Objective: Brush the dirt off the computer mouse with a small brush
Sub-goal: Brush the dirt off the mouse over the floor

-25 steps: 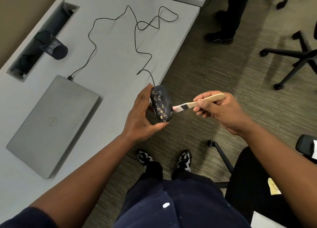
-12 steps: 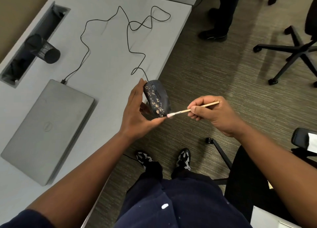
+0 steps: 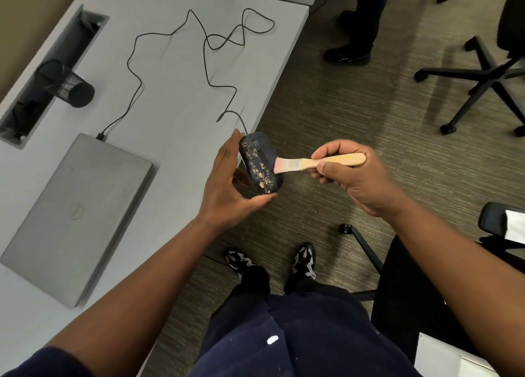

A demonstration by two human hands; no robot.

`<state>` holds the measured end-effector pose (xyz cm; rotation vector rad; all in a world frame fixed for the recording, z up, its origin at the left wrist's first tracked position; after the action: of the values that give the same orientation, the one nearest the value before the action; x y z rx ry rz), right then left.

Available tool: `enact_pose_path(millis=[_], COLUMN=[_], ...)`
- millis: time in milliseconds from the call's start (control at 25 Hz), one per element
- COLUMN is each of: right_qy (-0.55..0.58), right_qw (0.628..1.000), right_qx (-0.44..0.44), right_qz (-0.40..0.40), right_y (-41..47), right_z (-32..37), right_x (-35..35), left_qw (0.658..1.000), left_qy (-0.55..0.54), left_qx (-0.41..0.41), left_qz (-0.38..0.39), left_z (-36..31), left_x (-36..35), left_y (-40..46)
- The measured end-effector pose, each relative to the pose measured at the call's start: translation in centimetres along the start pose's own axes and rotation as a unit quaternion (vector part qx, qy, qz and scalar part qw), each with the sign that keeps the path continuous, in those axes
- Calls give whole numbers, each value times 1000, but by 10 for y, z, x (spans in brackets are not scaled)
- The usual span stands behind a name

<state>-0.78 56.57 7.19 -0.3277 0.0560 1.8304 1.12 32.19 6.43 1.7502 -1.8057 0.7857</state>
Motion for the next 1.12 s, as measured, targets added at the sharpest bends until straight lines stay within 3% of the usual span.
enact_pose_path(millis=[360,480,960,1120], right_qy=[-55,-124,-71,-53], right_qw=[997,992,997,997], right_qx=[-2,-4,-13,9], right_qz=[-60,-31,-21,-63], right_y=[-6,-6,-18,-18], right_z=[-4,-5,-5,3], right_x=[11,4,-7,-1], left_qw=[1000,1000,997,997], left_qy=[6,2,6,-1], left_qx=[5,2,9,13], left_qz=[30,31,71,77], left_z=[-5,-8,-8,-8], left_x=[-2,-2,-12,-12], left_y=[-12,-15,-19,-20])
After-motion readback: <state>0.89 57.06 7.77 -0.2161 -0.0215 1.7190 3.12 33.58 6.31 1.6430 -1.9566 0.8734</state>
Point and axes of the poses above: each hand's wrist, its own y-axis towards the middle knuckle, its own x-axis out of the back of the hand, z = x × y, the point moved 7 cm from there along y, towards the middle knuckle, and after that the axes turned 10 degrees about x, right-handed, at the moved point
